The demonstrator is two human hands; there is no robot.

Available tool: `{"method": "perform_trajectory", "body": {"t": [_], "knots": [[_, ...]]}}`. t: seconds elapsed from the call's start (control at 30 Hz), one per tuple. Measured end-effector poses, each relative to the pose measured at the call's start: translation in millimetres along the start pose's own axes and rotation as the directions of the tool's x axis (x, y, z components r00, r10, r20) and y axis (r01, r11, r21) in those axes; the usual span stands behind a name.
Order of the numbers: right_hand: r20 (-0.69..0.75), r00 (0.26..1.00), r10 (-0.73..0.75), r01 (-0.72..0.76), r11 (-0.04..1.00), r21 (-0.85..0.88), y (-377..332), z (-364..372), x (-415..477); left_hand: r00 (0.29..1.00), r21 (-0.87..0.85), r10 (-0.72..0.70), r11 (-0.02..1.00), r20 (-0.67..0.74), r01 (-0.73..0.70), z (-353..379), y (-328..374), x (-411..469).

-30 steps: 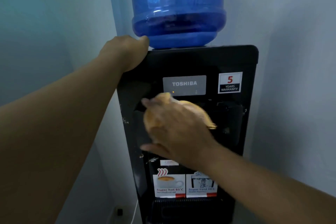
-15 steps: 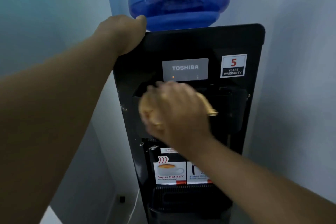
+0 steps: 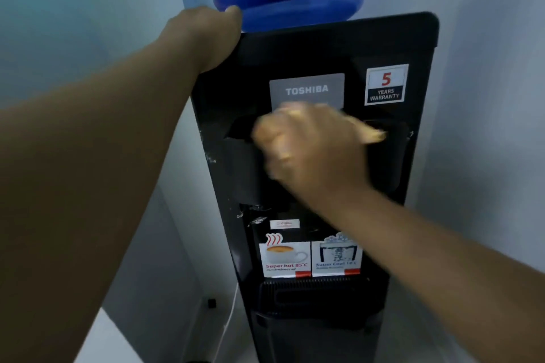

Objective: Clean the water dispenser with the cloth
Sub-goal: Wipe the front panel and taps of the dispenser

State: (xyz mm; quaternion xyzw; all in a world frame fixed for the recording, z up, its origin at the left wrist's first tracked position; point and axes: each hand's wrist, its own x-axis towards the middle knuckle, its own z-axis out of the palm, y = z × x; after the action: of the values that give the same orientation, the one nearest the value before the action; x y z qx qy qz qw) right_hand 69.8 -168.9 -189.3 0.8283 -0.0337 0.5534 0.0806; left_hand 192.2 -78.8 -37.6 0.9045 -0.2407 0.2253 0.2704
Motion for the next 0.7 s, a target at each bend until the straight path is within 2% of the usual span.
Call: {"method": "perform_trajectory", "body": {"t": [0.1, 0.17, 0.2, 0.3, 0.37, 0.43, 0.47, 0.53, 0.6, 0.7], "knots": [[0.035, 0.974, -0.225, 0.223, 0.974, 0.048, -47.1, 19.8, 7.2, 1.0, 0.032, 0.015, 0.999, -0.012, -0.015, 1.8, -3.6, 0.8], [0.025, 0.951, -0.307, 0.305, 0.951, 0.056, -22.6, 14.2, -1.0, 0.999, 0.05, 0.024, 0.999, -0.023, -0.023, 2.1, -3.3, 3.1], [0.023, 0.955, -0.297, 0.295, 0.954, 0.057, -3.5, 7.7, -7.1, 0.999, 0.054, 0.037, 0.998, -0.026, -0.036, 2.2, -4.9, 5.7], [-0.041, 0.996, -0.084, 0.085, 0.996, 0.008, 56.9, -17.4, -35.4, 0.996, 0.06, 0.083, 0.995, -0.027, -0.081, 4.3, -10.7, 9.3], [-0.026, 0.996, 0.087, -0.088, 0.996, -0.009, 78.4, -32.6, -41.4, 0.994, 0.062, 0.106, 0.993, -0.027, -0.104, 6.0, -13.4, 11.5], [-0.019, 0.975, 0.222, -0.222, 0.975, 0.0, 64.3, -35.5, -27.1, 0.993, 0.066, 0.115, 0.991, -0.02, -0.113, 6.7, -13.2, 12.3], [0.007, 0.973, 0.231, -0.231, 0.972, -0.032, 46.5, -32.2, -12.4, 0.993, 0.067, 0.115, 0.991, -0.015, -0.114, 6.3, -12.4, 12.6], [0.107, 0.99, 0.096, -0.089, 0.993, -0.074, 3.0, -15.5, 20.5, 0.994, 0.078, 0.106, 0.991, -0.012, -0.105, 4.2, -11.0, 13.9], [0.216, 0.973, -0.076, 0.069, 0.997, 0.039, -35.8, 1.3, 41.5, 0.996, 0.069, 0.087, 0.994, -0.011, -0.086, 2.7, -9.8, 12.0], [0.29, 0.937, -0.193, 0.157, 0.977, 0.145, -28.7, 0.0, 33.6, 0.995, 0.071, 0.092, 0.993, -0.028, -0.09, 2.4, -10.8, 7.8]]}}
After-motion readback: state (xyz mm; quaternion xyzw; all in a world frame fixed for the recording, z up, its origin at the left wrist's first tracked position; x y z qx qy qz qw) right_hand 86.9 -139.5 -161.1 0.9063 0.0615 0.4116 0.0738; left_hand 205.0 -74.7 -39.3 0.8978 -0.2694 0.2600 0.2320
